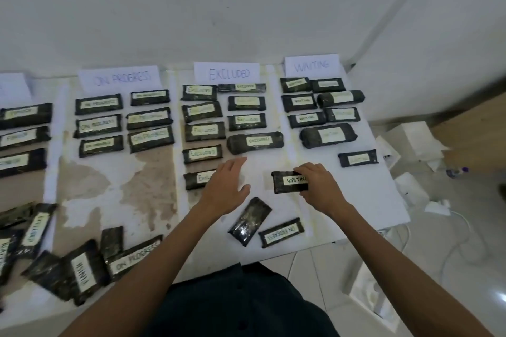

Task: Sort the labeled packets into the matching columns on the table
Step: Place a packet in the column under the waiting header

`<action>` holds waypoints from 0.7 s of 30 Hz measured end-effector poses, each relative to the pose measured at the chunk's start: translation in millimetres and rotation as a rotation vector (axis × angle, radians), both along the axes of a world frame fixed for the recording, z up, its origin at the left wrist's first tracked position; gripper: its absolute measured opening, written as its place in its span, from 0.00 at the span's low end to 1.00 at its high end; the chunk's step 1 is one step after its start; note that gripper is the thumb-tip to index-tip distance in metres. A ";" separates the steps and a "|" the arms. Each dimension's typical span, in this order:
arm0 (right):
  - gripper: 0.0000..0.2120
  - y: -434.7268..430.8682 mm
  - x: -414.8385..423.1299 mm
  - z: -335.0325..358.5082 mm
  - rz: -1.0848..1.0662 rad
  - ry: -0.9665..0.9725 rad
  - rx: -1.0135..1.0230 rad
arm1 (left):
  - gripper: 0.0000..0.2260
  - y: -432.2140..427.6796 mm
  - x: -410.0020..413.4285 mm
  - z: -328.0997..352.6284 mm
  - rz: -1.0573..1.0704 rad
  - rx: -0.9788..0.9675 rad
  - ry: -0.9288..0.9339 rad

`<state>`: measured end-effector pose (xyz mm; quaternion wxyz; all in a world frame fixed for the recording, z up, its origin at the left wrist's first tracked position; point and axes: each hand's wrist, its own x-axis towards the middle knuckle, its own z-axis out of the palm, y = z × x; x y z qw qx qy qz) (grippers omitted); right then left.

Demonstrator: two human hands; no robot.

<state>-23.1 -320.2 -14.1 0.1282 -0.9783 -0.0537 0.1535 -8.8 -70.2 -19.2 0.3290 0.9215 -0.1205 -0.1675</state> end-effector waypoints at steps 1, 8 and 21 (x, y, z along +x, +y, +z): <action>0.26 -11.4 4.2 -4.6 -0.007 0.007 -0.019 | 0.29 -10.9 2.0 -4.2 -0.012 0.008 0.009; 0.22 -65.1 48.8 -38.1 -0.047 0.009 -0.068 | 0.27 -71.1 23.6 -34.1 -0.067 0.098 0.075; 0.24 -102.6 79.8 -69.8 -0.029 0.025 -0.073 | 0.27 -118.2 47.4 -58.5 -0.103 0.145 0.124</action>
